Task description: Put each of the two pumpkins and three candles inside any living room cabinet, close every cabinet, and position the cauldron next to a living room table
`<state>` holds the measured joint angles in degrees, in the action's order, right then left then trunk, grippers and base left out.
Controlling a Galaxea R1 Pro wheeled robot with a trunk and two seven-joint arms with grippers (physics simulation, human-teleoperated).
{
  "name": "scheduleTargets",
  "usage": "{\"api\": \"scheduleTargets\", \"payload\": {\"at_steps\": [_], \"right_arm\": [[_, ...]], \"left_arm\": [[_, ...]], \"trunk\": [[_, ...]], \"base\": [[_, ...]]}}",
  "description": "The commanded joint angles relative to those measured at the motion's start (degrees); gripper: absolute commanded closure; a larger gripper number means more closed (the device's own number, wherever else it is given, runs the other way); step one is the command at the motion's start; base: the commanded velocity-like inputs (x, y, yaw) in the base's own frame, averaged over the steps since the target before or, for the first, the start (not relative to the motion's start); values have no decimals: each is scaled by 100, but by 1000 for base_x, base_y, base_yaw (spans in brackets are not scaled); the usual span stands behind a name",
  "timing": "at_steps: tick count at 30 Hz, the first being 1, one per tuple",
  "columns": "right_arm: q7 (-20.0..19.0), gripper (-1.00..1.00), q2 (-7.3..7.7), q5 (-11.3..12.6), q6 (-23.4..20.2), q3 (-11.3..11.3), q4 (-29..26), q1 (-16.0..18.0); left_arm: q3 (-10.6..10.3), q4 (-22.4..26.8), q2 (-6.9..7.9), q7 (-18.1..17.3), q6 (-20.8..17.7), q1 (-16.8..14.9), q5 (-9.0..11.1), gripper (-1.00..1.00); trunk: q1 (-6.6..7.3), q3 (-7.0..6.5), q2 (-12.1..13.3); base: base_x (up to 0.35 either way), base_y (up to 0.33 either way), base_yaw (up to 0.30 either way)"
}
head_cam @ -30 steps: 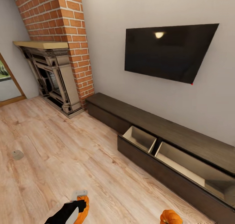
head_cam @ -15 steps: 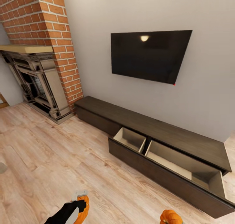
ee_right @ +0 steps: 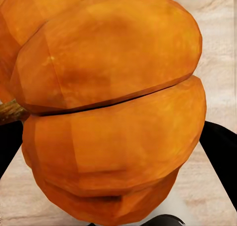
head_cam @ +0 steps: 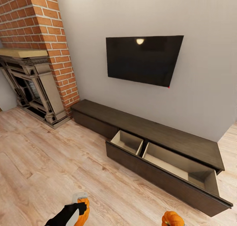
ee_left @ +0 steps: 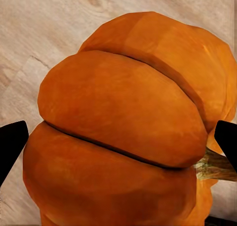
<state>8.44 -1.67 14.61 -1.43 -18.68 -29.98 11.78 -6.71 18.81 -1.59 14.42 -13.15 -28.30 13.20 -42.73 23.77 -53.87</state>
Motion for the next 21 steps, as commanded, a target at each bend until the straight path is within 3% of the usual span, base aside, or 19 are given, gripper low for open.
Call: {"api": "scheduleTargets", "payload": {"at_steps": [1,10,14,21], "right_arm": [[9,100,3,6,1,-2,1,0],[16,100,30,26,-6,-20,6,0],[17,100,39,31,-6,-22,9,0],[17,100,47,33,-15,-155,10,0]], "left_arm": [[1,3,0,7,-60,0,-2,100],[27,193,12,8,-996,0,7,100],[55,321,137,1,-1327,0,30,100],[64,465,198,-2,-1506,0,58,100]], "trunk": [[22,-27,42],[220,-266,403],[308,-370,563],[462,-548,844]], "base": [[0,0,-133],[0,0,-165],[0,0,-200],[0,0,-207]]}}
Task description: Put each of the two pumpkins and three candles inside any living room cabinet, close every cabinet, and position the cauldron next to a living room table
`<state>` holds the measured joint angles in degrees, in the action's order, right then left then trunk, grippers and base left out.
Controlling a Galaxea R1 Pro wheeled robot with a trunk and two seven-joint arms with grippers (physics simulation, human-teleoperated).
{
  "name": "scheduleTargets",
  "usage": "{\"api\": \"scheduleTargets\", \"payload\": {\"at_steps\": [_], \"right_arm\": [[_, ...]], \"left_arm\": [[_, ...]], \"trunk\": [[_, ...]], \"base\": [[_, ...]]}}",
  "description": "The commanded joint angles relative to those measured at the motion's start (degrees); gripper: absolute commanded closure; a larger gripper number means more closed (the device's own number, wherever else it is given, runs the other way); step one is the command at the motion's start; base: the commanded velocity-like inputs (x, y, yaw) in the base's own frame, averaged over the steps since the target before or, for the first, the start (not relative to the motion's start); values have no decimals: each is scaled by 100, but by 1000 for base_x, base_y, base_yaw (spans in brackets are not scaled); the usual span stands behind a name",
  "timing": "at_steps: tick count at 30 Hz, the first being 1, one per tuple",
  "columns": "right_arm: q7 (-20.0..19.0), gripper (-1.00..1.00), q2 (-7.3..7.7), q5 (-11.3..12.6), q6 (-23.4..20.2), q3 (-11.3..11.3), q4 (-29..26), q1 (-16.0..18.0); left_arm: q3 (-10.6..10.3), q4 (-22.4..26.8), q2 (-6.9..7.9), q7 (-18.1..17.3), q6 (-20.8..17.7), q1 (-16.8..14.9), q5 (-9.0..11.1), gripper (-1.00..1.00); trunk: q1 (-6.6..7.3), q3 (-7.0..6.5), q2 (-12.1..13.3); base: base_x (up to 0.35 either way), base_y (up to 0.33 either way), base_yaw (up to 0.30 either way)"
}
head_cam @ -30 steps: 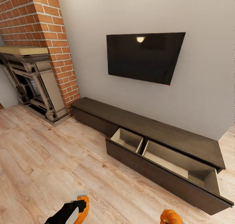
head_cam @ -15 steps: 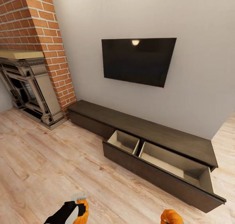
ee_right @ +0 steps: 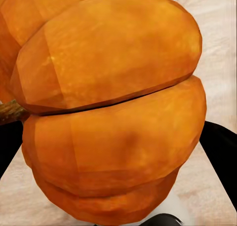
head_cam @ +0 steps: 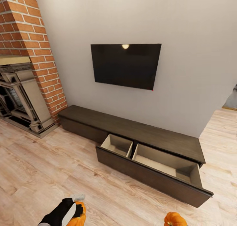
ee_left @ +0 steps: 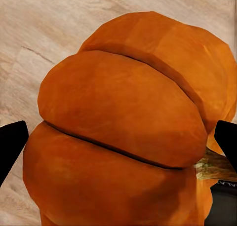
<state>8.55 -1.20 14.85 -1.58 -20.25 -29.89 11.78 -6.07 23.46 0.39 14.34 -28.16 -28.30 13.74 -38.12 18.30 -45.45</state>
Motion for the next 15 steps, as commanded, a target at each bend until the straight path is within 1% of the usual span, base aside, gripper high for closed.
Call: {"api": "scheduleTargets", "payload": {"at_steps": [1,2,5,6,8,11,14,15], "right_arm": [[6,100,3,8,-13,-77,1,0],[6,100,3,6,-19,-109,1,0],[6,100,11,2,-48,-332,10,0],[6,100,12,2,-51,-365,19,0],[12,100,24,1,-63,-478,124,0],[15,100,37,1,-77,-525,251,0],[15,100,40,1,-132,-538,289,0],[15,100,43,1,-153,-540,294,0]], "left_arm": [[0,10,7,3,-22,0,8,100],[0,13,8,2,-26,0,9,100],[5,26,12,0,-42,0,13,100],[5,28,14,0,-43,0,14,100],[8,33,20,-1,-47,0,14,100],[9,35,28,-1,-49,0,16,100],[11,99,71,-8,-63,0,30,100],[14,143,86,-9,-120,0,40,100]], "trunk": [[22,-26,42],[44,-51,82],[110,-126,202],[132,-151,243],[176,-201,323],[242,-276,443],[308,-349,563],[330,-374,603]], "base": [[0,0,-212],[0,0,-212],[0,0,-214],[0,0,-214],[0,0,-215],[-92,0,-216],[-251,0,-223],[-266,0,-228]]}}
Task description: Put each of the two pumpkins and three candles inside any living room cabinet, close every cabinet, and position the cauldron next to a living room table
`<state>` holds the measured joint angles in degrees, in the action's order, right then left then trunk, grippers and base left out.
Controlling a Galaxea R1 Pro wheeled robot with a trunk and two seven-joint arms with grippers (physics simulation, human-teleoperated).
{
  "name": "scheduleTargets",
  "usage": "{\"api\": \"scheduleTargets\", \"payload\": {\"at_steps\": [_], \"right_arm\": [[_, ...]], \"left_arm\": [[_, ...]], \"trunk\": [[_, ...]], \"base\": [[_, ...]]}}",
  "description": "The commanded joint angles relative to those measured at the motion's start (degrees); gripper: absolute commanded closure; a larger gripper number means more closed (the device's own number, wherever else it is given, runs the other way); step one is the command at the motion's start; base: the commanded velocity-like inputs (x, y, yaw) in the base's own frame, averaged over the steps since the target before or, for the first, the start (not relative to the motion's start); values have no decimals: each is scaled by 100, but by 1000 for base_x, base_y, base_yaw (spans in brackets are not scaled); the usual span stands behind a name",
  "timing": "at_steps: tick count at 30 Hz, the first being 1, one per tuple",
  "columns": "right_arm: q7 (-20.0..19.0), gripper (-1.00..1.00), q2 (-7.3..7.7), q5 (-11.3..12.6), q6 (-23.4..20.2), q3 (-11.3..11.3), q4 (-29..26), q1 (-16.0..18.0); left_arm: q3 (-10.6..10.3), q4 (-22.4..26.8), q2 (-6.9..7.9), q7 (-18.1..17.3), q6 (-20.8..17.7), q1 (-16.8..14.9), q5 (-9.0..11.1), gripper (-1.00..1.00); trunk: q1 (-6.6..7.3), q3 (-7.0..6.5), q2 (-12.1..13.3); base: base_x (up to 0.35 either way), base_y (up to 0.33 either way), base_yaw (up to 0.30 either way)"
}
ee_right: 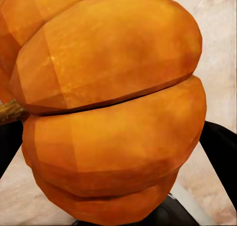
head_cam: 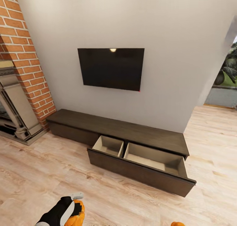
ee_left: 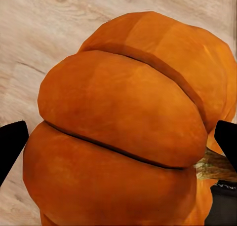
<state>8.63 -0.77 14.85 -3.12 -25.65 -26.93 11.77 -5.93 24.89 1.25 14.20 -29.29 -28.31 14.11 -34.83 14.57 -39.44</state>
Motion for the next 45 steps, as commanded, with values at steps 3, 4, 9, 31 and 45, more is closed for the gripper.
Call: {"api": "scheduleTargets", "payload": {"at_steps": [3,4,9,31,45], "right_arm": [[1,100,3,3,-15,0,2,0],[0,100,2,3,-18,-1,3,0],[-1,100,5,5,-22,-22,4,0],[-19,100,-2,-13,-9,-159,4,0],[-1899,100,-6,-50,53,-116,3,0]], "left_arm": [[3,53,11,4,-131,1,10,100],[3,65,13,4,-154,1,11,100],[4,86,14,4,-195,1,13,100],[964,321,486,-1823,-887,1,7,100],[985,358,700,-2988,-939,1,-9,100]], "trunk": [[67,-73,123],[89,-97,163],[199,-216,363],[660,-681,1205],[660,-722,1205]], "base": [[-140,0,-229],[-59,0,-230],[-19,0,-231],[0,0,-230],[42,17,-170]]}}
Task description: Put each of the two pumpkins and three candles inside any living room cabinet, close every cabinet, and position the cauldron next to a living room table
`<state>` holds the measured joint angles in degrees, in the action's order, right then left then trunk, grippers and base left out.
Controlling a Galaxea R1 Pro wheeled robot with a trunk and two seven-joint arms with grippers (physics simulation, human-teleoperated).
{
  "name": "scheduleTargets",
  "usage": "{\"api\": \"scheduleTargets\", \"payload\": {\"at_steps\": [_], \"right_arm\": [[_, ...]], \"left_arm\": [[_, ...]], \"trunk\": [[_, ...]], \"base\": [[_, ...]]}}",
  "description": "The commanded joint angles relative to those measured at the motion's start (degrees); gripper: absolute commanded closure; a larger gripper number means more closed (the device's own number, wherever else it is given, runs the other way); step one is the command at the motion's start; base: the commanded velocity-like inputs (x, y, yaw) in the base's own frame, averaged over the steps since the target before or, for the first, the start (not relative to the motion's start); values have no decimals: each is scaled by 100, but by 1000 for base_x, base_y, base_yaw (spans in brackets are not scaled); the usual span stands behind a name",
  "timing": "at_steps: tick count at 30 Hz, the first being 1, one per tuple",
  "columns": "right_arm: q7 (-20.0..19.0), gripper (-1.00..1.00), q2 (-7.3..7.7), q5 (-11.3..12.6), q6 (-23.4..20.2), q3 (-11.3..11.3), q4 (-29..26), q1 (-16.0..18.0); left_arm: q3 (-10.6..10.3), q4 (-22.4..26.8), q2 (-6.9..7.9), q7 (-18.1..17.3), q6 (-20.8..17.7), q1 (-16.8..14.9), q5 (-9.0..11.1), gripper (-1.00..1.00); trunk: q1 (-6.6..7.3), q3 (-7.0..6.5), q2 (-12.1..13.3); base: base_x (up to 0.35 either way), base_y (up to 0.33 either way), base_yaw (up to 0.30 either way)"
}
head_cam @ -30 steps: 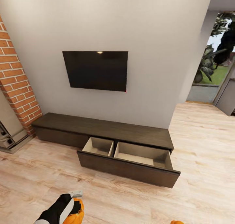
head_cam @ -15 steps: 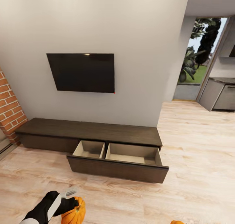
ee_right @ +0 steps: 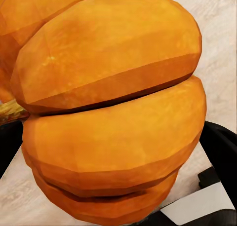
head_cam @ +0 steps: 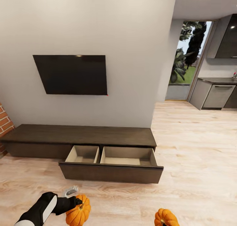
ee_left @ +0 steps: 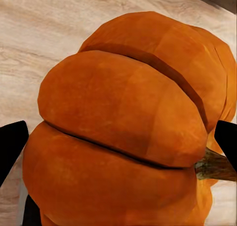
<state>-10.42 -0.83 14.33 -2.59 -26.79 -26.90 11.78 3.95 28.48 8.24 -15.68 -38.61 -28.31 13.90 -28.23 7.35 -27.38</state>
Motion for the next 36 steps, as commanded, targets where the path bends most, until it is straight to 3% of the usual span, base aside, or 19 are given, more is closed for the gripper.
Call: {"api": "scheduleTargets", "payload": {"at_steps": [1,31,33,36], "right_arm": [[-12,100,-2,-9,13,-3,0,0],[-120,100,4,-56,9,19,-1,0],[-164,100,-2,-64,-10,67,-29,-3],[-436,100,-6,-66,-84,225,-191,-6]], "left_arm": [[-3,-1,17,-11,-7,1,14,100],[1,1,48,-44,-11,1,28,100],[-2,60,50,-198,-157,1,28,100],[-8,324,74,-730,-711,1,22,100]], "trunk": [[0,0,0],[0,-1,0],[0,-1,0],[0,-1,0]], "base": [[257,151,-20],[104,60,-1],[30,9,0],[12,4,0]]}}
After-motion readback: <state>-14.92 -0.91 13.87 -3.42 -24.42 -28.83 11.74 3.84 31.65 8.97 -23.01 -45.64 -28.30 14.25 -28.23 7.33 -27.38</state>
